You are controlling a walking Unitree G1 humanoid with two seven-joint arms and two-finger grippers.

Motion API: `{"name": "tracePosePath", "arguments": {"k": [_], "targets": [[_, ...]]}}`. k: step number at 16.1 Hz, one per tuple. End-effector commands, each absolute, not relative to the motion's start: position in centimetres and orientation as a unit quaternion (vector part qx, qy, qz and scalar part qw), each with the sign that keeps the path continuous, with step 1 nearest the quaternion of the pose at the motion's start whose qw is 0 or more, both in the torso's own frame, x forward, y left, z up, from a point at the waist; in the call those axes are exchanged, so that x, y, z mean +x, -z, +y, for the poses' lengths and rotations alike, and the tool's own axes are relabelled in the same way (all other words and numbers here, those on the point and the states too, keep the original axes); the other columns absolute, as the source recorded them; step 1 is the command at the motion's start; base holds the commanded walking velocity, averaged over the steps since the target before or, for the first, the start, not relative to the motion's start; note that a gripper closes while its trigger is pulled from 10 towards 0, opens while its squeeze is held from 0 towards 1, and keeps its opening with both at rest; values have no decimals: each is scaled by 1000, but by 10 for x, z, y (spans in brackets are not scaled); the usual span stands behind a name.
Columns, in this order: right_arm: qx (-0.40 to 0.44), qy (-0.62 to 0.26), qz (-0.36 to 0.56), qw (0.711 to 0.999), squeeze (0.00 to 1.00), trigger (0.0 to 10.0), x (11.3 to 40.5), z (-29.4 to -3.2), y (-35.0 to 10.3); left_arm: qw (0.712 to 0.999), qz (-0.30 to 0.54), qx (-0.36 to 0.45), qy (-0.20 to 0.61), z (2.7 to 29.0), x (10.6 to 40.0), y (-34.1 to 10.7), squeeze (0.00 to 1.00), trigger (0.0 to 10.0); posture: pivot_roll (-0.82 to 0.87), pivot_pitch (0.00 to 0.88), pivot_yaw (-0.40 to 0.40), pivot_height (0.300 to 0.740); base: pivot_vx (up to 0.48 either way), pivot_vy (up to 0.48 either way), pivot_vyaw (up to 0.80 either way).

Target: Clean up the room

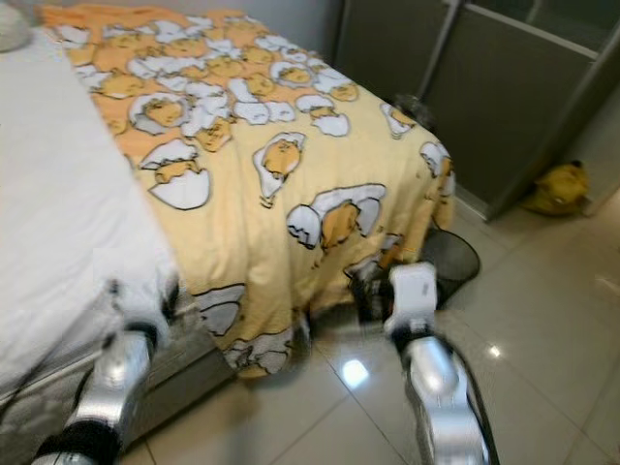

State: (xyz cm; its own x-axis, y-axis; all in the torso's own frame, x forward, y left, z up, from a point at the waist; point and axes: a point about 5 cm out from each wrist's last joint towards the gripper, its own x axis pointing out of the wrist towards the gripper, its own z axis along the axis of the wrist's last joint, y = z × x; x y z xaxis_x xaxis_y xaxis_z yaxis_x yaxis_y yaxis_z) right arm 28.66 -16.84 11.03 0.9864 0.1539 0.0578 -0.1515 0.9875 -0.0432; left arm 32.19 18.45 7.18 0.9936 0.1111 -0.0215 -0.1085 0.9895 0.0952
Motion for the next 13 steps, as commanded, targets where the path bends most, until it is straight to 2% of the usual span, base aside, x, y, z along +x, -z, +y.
{"name": "tracePosePath", "arguments": {"k": [1, 2, 3, 4, 7, 10, 13], "targets": [[-9, -55, -28, 998, 0, 10000, 285, -177, -108, 997, -10, 29, -67, 184, 325, -81, 1000, 10000, 62, 0, -60, 740, 0, 0, 0], [-4, -44, -20, 999, 0, 10000, 289, -180, -102, 998, -42, 27, -41, 177, 329, -96, 1000, 10000, 89, 0, -54, 740, 0, -274, 0], [3, -34, -9, 999, 0, 10000, 290, -183, -97, 997, -53, 45, -20, 172, 328, -100, 408, 10000, 95, 0, -56, 740, 0, -480, 631], [9, -23, 10, 1000, 0, 10000, 289, -185, -88, 997, -54, 61, -7, 167, 325, -99, 0, 10000, 99, 0, -52, 740, 0, -480, 594], [-2, -35, 28, 999, 0, 10000, 288, -178, -76, 997, -1, 40, -62, 167, 313, -79, 0, 10000, 96, 0, -52, 740, 0, -480, 573], [-5, -33, 41, 999, 0, 10000, 284, -182, -65, 996, 17, 64, -67, 161, 306, -73, 0, 10000, 97, 0, -46, 740, 0, -426, 529], [-5, -37, 39, 999, 0, 10000, 286, -182, -65, 996, 10, 70, -58, 157, 309, -78, 0, 10000, 98, 0, -48, 740, 0, 0, 508]]}}
